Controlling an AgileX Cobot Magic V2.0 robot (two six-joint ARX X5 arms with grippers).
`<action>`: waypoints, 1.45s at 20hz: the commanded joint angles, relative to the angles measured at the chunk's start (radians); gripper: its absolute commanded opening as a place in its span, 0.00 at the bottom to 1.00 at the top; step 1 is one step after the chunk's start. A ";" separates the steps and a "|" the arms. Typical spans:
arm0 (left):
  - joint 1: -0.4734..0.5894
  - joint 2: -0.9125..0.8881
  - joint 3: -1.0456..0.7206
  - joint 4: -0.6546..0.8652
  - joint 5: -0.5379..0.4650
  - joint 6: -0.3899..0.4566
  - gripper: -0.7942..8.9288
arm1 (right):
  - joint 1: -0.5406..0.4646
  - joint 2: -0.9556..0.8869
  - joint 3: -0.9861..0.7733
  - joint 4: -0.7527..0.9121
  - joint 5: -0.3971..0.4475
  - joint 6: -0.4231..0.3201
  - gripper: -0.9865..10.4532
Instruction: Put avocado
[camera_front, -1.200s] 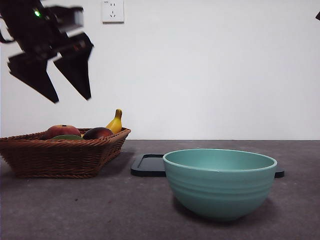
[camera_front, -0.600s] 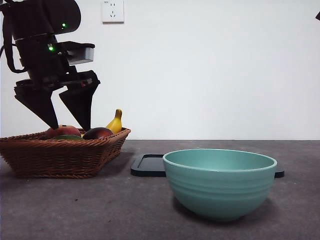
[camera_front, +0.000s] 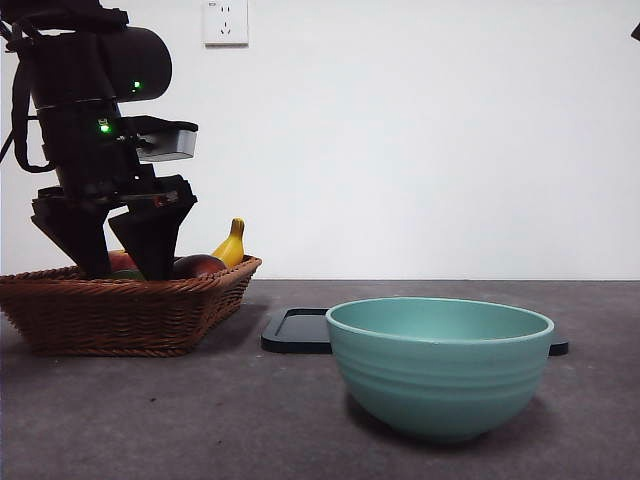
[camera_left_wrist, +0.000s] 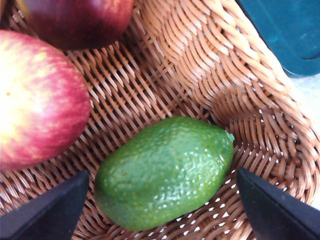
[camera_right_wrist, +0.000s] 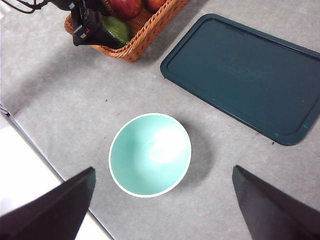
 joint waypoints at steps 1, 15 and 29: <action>-0.005 0.027 0.018 0.018 -0.029 0.036 0.56 | 0.005 0.007 0.022 0.007 -0.002 0.011 0.47; -0.003 0.088 0.018 0.017 -0.029 0.052 0.29 | 0.005 0.007 0.022 0.010 0.000 0.010 0.47; -0.040 -0.114 0.167 -0.036 0.090 -0.028 0.27 | 0.005 0.007 0.022 0.016 0.007 0.010 0.47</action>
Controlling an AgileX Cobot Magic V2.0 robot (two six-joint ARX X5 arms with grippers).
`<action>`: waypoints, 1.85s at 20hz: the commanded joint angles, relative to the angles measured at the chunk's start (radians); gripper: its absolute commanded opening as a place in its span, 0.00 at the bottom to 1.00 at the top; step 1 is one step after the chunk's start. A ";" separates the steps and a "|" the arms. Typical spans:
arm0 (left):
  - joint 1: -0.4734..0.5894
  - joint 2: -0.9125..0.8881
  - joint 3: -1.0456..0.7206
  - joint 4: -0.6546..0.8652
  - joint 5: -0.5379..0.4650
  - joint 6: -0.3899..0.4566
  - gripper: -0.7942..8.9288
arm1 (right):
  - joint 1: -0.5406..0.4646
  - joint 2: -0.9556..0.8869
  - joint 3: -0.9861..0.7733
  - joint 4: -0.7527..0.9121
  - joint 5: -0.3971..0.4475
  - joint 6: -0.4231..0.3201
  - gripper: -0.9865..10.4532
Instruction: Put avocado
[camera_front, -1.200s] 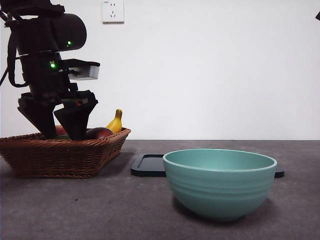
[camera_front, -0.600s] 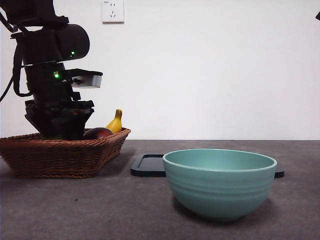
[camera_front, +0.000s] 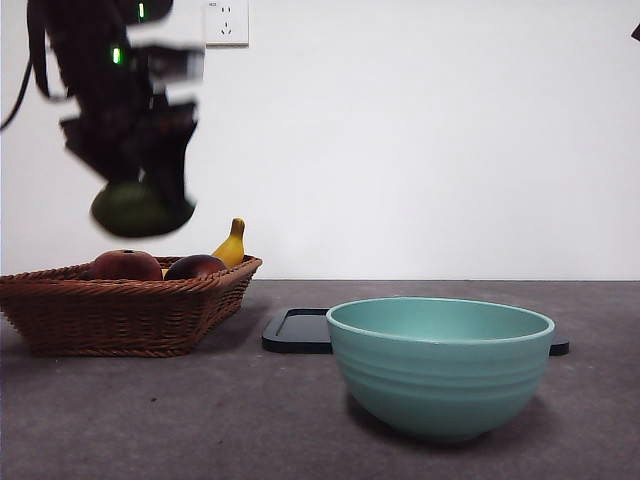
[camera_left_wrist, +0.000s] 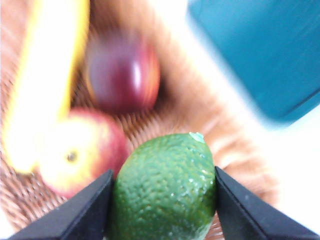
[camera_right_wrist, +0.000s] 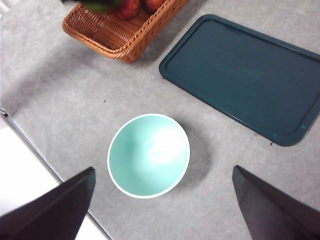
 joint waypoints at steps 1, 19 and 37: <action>-0.037 -0.049 0.022 0.000 0.109 -0.053 0.27 | 0.005 0.007 0.022 0.011 0.001 0.010 0.47; -0.537 0.145 0.022 0.097 0.260 -0.038 0.27 | 0.005 0.007 0.022 0.010 0.079 0.018 0.47; -0.577 0.274 0.022 0.121 0.206 0.000 0.51 | 0.005 0.007 0.022 0.006 0.079 0.018 0.47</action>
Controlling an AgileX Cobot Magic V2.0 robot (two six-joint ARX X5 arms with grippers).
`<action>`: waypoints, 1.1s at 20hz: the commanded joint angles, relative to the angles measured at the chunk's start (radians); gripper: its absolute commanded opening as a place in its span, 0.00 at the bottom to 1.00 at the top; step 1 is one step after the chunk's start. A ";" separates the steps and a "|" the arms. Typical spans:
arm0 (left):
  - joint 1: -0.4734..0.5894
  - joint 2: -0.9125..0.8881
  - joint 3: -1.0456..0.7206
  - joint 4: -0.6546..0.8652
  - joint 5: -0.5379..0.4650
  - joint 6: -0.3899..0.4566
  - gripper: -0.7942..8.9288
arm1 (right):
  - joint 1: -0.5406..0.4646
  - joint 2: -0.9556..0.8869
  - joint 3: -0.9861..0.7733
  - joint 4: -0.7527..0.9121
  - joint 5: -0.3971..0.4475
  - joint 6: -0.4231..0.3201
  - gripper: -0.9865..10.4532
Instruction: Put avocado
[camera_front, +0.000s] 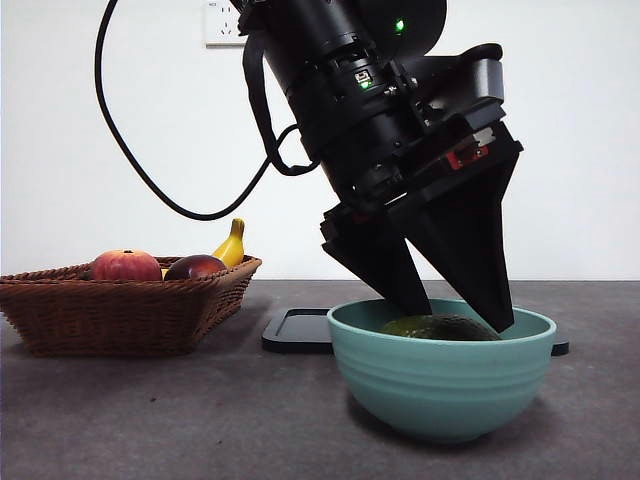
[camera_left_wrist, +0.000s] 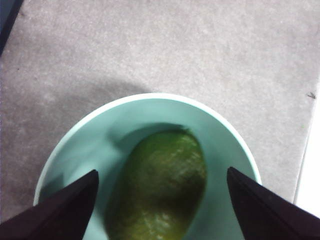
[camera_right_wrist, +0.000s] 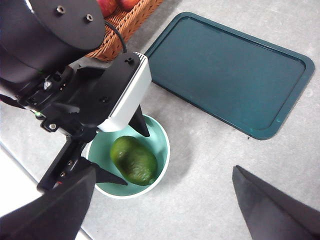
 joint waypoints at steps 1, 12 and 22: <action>-0.011 0.018 0.021 -0.003 -0.002 0.012 0.51 | 0.005 0.007 0.022 0.006 0.000 0.010 0.47; 0.150 -0.208 0.118 -0.089 0.001 -0.069 0.51 | 0.005 0.012 0.022 0.003 0.000 0.026 0.47; 0.576 -0.528 0.105 -0.295 0.207 -0.060 0.51 | 0.005 0.112 0.022 0.009 0.000 0.048 0.47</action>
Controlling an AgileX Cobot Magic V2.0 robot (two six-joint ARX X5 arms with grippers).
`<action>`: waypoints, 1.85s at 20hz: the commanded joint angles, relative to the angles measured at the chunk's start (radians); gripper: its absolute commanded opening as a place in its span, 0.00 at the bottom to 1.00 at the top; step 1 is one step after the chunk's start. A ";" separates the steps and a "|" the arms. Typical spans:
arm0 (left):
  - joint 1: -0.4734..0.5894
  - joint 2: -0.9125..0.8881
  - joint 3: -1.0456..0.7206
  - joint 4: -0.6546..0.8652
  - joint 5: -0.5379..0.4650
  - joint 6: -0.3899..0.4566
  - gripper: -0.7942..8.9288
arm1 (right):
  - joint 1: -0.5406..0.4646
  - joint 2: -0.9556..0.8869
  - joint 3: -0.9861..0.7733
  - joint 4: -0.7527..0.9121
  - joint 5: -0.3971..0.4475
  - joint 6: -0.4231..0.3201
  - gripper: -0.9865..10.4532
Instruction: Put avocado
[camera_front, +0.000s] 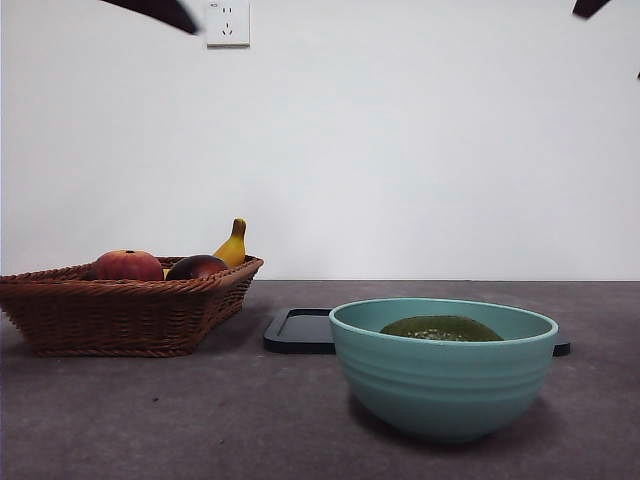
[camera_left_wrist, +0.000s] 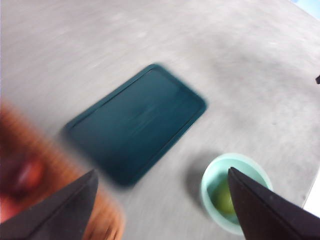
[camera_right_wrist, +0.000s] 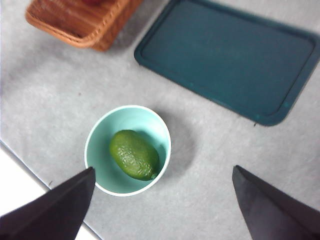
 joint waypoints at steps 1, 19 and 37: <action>0.056 -0.009 0.002 -0.080 0.085 0.049 0.51 | 0.005 0.045 0.022 0.014 -0.001 0.010 0.47; -0.001 -0.263 -0.458 -0.101 0.213 0.052 0.50 | 0.147 0.449 0.022 0.145 0.009 -0.017 0.39; -0.002 -0.264 -0.458 -0.089 0.213 0.052 0.50 | 0.254 0.671 0.021 0.234 0.131 -0.016 0.15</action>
